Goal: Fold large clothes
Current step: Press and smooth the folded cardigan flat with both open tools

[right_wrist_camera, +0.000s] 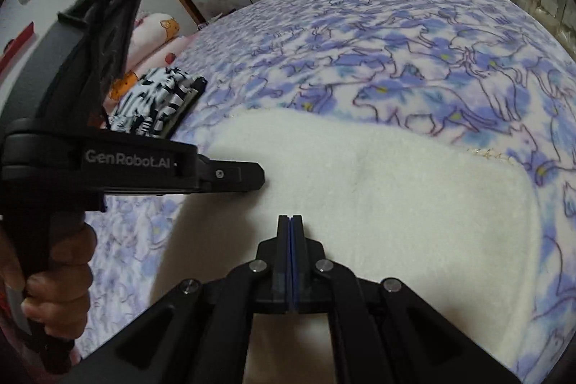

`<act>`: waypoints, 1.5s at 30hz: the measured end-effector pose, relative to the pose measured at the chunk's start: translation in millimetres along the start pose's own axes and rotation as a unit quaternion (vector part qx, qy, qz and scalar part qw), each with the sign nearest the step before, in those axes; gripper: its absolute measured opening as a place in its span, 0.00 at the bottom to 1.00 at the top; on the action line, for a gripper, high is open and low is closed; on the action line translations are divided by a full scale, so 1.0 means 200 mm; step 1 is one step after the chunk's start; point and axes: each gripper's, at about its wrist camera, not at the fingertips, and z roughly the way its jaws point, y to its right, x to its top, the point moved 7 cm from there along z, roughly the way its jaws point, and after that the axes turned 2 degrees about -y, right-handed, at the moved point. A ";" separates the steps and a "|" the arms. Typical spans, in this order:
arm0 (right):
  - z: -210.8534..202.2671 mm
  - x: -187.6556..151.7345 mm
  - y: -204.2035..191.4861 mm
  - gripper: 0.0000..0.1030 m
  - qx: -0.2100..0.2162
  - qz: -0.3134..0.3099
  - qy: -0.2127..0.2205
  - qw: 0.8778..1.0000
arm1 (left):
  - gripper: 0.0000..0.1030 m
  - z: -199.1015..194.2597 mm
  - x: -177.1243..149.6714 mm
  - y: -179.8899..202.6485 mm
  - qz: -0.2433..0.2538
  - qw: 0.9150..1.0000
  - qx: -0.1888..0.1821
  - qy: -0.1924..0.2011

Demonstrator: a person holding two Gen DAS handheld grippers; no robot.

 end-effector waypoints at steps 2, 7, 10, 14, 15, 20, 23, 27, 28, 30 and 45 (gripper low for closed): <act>0.00 0.00 0.08 0.00 -0.012 0.011 0.003 1.000 | 0.02 0.02 -0.01 -0.03 0.007 1.000 -0.002 0.005; -0.10 -0.02 0.28 0.00 -0.089 0.029 0.026 0.995 | 0.02 -0.04 -0.02 -0.09 0.015 0.999 0.004 0.031; -0.18 -0.05 0.41 0.00 -0.068 0.089 0.033 0.993 | 0.02 -0.08 -0.02 -0.16 0.002 0.999 0.014 0.037; -0.27 -0.06 0.49 0.00 -0.089 0.101 0.042 0.990 | 0.02 -0.14 -0.05 -0.27 -0.021 0.999 0.008 0.046; -0.28 -0.07 0.50 0.00 -0.096 0.098 0.043 0.990 | 0.02 -0.15 -0.06 -0.28 -0.023 0.999 0.007 0.047; -0.35 -0.07 0.51 0.00 -0.121 0.103 0.040 0.987 | 0.02 -0.20 -0.08 -0.33 -0.021 0.996 0.059 0.057; -0.41 -0.07 0.50 0.00 -0.150 0.104 0.034 0.983 | 0.02 -0.26 -0.09 -0.35 -0.039 0.996 0.057 0.062; -0.49 -0.12 0.46 0.04 -0.137 0.125 0.007 0.983 | 0.13 -0.39 -0.13 -0.32 -0.040 0.993 0.074 0.084; -0.50 -0.13 0.44 0.04 -0.133 0.128 0.000 0.983 | 0.19 -0.42 -0.16 -0.30 -0.040 0.992 0.074 0.089; -0.54 -0.16 0.38 0.05 -0.133 0.127 -0.007 0.983 | 0.27 -0.46 -0.22 -0.25 -0.039 0.993 0.071 0.091; -0.80 -0.62 0.06 0.73 -0.136 0.135 -0.089 0.977 | 0.79 -0.59 -0.95 0.01 -0.041 0.995 0.083 0.030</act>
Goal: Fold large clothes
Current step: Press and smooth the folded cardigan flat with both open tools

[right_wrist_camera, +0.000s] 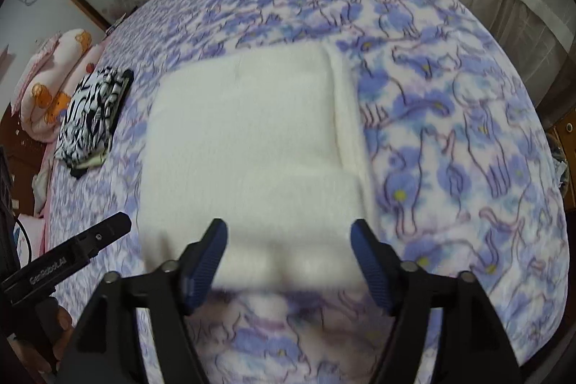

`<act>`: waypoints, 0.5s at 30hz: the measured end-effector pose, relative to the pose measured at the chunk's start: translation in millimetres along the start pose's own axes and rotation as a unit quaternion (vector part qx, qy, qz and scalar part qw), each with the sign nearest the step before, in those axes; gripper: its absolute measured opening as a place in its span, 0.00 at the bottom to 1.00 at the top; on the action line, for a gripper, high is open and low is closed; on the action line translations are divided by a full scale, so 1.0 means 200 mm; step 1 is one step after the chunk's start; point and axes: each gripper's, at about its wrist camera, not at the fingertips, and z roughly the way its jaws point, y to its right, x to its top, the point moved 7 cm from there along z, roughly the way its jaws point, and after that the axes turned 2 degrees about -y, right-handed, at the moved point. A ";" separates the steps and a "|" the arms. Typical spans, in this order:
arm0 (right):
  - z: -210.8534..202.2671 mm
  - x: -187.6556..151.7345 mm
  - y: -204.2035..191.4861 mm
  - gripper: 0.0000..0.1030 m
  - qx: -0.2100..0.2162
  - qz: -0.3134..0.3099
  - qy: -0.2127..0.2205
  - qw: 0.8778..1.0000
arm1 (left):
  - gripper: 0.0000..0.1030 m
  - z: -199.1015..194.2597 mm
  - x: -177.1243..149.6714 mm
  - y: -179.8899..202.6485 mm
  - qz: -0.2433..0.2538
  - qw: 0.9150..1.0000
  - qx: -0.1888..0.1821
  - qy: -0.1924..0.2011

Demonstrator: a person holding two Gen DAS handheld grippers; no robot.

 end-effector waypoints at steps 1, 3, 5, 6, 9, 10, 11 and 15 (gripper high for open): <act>-0.01 -0.02 -0.01 0.73 -0.005 -0.006 -0.004 1.000 | 0.79 -0.02 -0.03 0.01 0.001 1.000 -0.003 -0.001; -0.03 -0.07 -0.01 0.73 -0.011 -0.010 -0.015 1.000 | 0.88 -0.07 -0.09 0.04 0.006 1.000 -0.001 -0.005; -0.07 -0.10 -0.02 0.77 -0.018 -0.010 -0.020 1.000 | 0.89 -0.10 -0.12 0.07 0.010 1.000 0.002 -0.005; -0.09 -0.12 -0.02 0.80 -0.022 -0.011 -0.021 0.999 | 0.91 -0.12 -0.13 0.07 0.013 1.000 0.003 -0.007; -0.14 -0.13 -0.04 0.84 -0.037 -0.030 -0.018 0.999 | 0.93 -0.16 -0.16 0.11 0.024 1.000 0.007 -0.014; -0.16 -0.14 -0.05 0.84 -0.044 -0.037 -0.017 0.998 | 0.93 -0.17 -0.17 0.11 0.024 1.000 0.011 -0.011; -0.17 -0.13 -0.05 0.84 -0.051 -0.043 -0.014 0.998 | 0.93 -0.19 -0.17 0.11 0.024 1.000 0.012 -0.006; -0.22 -0.12 -0.05 0.85 -0.060 -0.051 -0.007 0.997 | 0.94 -0.19 -0.17 0.09 0.023 0.999 0.025 -0.007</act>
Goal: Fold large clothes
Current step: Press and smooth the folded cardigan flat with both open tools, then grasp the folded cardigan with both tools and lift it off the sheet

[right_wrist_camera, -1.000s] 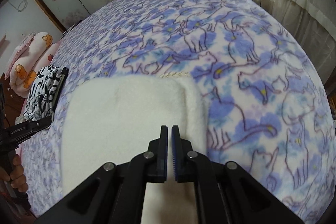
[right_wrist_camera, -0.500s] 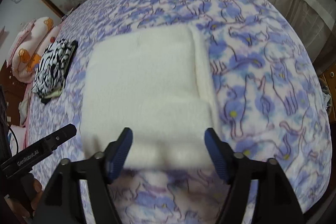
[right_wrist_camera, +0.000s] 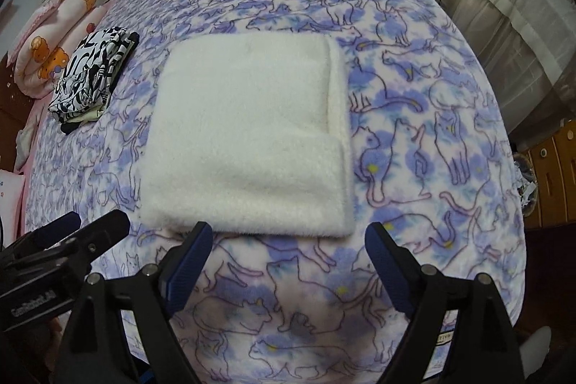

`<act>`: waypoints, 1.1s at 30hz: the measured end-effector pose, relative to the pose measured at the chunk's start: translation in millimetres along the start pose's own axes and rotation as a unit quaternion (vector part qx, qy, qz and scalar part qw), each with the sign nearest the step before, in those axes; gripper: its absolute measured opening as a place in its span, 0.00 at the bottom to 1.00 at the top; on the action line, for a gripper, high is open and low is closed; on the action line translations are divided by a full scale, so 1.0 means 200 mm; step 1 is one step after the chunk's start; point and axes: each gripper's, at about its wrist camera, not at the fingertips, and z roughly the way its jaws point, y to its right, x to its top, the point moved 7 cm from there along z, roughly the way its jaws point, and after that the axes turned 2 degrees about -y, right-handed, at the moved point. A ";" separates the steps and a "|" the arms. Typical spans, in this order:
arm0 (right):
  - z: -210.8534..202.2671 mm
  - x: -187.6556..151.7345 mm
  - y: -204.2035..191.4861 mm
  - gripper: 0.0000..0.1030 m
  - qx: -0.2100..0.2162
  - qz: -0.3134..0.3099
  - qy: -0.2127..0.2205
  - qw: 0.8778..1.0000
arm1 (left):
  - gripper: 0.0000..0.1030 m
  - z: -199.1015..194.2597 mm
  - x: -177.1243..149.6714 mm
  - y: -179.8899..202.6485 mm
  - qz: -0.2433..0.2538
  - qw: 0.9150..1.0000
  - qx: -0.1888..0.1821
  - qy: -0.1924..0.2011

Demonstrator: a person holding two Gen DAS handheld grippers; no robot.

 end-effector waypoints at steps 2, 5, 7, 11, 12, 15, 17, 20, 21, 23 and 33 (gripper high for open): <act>-0.01 0.01 0.00 0.85 0.004 -0.002 0.003 1.000 | 0.94 0.01 0.00 -0.01 0.002 1.000 0.010 -0.001; -0.01 0.02 0.00 0.87 0.001 -0.005 0.002 1.000 | 0.94 0.03 0.01 -0.02 0.003 1.000 0.013 -0.004; 0.00 0.02 0.01 0.88 -0.001 -0.009 0.001 1.000 | 0.94 0.05 0.02 -0.02 0.003 1.000 0.008 -0.009; 0.07 0.03 0.05 0.88 0.033 0.000 -0.015 0.999 | 0.94 0.10 0.05 -0.02 0.007 1.000 0.000 -0.011; 0.10 0.02 0.07 0.88 0.044 0.006 -0.019 0.999 | 0.94 0.12 0.06 -0.02 0.008 1.000 -0.005 -0.012; 0.20 0.02 0.13 0.88 0.096 0.035 -0.033 0.994 | 0.94 0.20 0.10 -0.04 0.009 0.999 -0.030 -0.016; 0.28 0.02 0.19 0.88 0.147 0.073 -0.045 0.985 | 0.94 0.27 0.13 -0.05 0.010 0.998 -0.054 -0.022; 0.40 0.02 0.29 0.88 0.206 0.123 -0.058 0.969 | 0.94 0.40 0.19 -0.08 0.003 0.995 -0.086 -0.045; 0.45 0.03 0.34 0.88 0.218 0.137 -0.062 0.964 | 0.94 0.43 0.21 -0.10 0.001 0.994 -0.092 -0.054; 0.51 0.04 0.38 0.88 0.234 0.150 -0.068 0.958 | 0.94 0.51 0.24 -0.13 0.002 0.993 -0.101 -0.067; 0.82 0.13 0.49 0.89 0.355 0.188 -0.091 0.911 | 0.95 0.80 0.32 -0.20 -0.025 0.968 -0.205 -0.141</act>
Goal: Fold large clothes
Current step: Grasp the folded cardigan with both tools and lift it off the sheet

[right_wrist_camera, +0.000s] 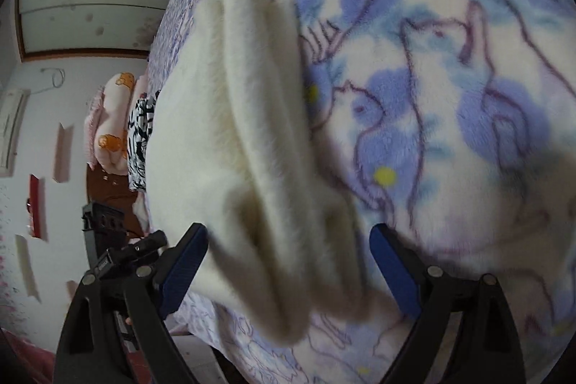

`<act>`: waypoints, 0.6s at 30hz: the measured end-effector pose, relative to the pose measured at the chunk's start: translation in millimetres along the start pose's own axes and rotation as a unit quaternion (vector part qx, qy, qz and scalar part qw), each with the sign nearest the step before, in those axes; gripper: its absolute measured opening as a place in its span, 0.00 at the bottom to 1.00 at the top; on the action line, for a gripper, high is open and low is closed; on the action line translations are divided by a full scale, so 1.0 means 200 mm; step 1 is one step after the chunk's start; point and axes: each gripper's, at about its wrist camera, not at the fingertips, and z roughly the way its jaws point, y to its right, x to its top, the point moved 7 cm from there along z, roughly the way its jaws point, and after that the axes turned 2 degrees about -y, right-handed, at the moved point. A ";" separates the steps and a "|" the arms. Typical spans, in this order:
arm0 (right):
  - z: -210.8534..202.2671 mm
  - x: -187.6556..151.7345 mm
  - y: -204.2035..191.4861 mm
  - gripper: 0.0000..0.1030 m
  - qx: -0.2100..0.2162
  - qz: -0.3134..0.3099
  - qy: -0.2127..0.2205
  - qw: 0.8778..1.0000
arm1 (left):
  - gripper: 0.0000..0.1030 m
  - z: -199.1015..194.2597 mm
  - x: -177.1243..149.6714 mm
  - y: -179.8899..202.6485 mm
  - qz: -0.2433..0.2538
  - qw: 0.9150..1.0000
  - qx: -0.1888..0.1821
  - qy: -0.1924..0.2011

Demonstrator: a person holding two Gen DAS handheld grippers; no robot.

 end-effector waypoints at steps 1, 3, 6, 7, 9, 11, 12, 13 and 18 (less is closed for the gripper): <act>0.01 0.02 0.00 0.90 0.011 0.000 -0.004 1.000 | 0.95 0.01 0.01 0.00 0.003 1.000 -0.007 -0.003; 0.05 0.04 0.00 0.92 0.030 -0.004 -0.015 0.999 | 0.97 0.03 0.02 -0.01 0.004 1.000 -0.023 -0.004; 0.11 0.08 0.00 0.96 0.054 -0.003 -0.035 0.998 | 1.00 0.08 0.05 -0.04 -0.004 0.999 -0.052 -0.010; 0.11 0.08 0.00 0.97 0.059 -0.004 -0.041 0.997 | 1.00 0.10 0.06 -0.04 -0.010 0.998 -0.065 -0.016; 0.15 0.11 0.00 0.98 0.070 -0.007 -0.056 0.996 | 1.00 0.14 0.08 -0.06 -0.014 0.996 -0.085 -0.027; 0.15 0.13 -0.01 0.98 0.082 -0.008 -0.064 0.995 | 1.00 0.17 0.10 -0.05 -0.011 0.994 -0.101 -0.033; 0.16 0.14 -0.02 0.98 0.088 -0.014 -0.068 0.994 | 1.00 0.18 0.11 -0.05 -0.009 0.994 -0.105 -0.035; 0.16 0.14 -0.04 0.98 0.091 -0.021 -0.072 0.993 | 1.00 0.19 0.12 -0.05 -0.005 0.993 -0.110 -0.037; 0.26 0.18 -0.12 0.98 0.085 -0.043 -0.085 0.992 | 1.00 0.25 0.17 -0.03 0.006 0.991 -0.129 -0.042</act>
